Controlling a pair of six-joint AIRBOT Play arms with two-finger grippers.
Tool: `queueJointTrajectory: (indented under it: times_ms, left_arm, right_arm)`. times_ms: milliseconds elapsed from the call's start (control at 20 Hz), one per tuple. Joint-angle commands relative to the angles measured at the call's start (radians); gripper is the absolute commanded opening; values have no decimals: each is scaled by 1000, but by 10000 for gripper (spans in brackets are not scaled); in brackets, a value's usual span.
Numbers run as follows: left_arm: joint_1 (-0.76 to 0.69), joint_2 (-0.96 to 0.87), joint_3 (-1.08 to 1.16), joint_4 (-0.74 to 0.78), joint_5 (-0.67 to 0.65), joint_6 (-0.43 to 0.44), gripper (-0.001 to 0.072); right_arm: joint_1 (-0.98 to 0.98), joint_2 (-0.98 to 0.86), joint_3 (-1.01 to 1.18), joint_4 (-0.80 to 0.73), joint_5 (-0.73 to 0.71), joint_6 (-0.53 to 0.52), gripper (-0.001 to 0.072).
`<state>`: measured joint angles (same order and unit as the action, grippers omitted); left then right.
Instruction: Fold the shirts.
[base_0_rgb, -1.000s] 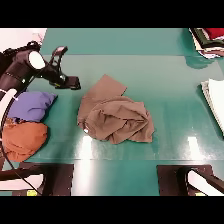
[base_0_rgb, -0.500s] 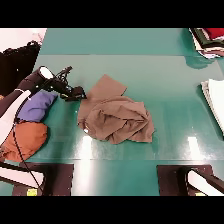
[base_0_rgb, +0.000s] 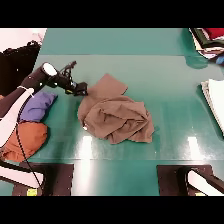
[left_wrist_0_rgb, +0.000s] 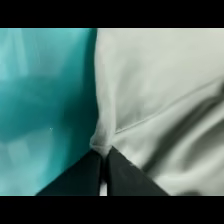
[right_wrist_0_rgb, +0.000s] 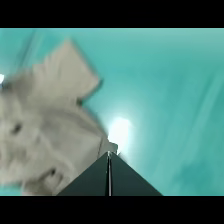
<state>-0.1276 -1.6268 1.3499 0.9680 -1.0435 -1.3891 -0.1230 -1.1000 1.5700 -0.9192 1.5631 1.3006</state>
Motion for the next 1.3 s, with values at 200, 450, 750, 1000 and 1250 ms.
queueJointTrajectory:
  times_ms: [200,450,750,1000,1250]
  left_arm:
    - [-3,64,188,20,-24,10,27]
    - [-3,60,187,19,-21,10,27]
    - [-3,60,187,19,-23,9,28]
    - [-3,64,188,20,-56,9,27]
    - [-2,192,286,114,-66,9,27]
  right_arm:
    - [11,0,-679,5,-159,1,493]
    - [153,0,-1001,14,-385,-1,478]
    - [346,-2,-1035,120,-597,-1,440]
    - [401,-86,-944,103,-570,-37,16]
    - [312,19,-717,-47,-502,0,15]
